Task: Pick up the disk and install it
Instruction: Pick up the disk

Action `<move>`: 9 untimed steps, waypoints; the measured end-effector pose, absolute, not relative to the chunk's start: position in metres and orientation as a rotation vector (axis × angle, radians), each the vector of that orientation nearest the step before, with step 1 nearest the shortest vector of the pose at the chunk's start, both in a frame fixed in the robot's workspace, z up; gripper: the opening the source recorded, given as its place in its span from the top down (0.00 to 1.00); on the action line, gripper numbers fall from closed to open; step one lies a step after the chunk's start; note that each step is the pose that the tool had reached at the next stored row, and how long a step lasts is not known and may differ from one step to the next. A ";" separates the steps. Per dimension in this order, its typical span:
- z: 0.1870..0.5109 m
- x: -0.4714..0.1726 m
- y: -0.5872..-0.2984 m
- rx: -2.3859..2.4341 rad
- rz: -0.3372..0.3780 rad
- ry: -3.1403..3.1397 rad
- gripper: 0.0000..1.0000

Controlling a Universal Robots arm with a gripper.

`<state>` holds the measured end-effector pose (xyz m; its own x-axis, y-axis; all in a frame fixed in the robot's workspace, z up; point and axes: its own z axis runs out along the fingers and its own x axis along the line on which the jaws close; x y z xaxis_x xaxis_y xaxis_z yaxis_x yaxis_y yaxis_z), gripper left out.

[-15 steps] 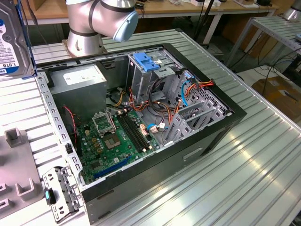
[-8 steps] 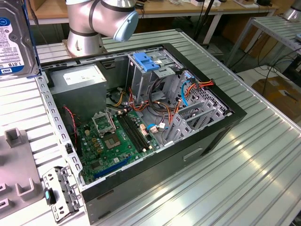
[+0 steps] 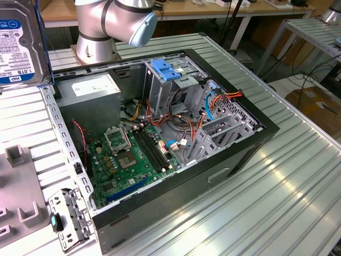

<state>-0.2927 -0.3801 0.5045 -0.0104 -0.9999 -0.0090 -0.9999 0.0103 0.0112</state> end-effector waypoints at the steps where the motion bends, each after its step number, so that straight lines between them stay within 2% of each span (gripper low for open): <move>1: 0.505 -0.290 -0.380 2.209 -0.023 -2.232 0.63; 9: 0.504 -0.273 -0.381 2.202 -0.027 -2.235 0.63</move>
<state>-0.2731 -0.3810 0.5044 -0.0146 -0.9999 -0.0090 -0.9998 0.0145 0.0149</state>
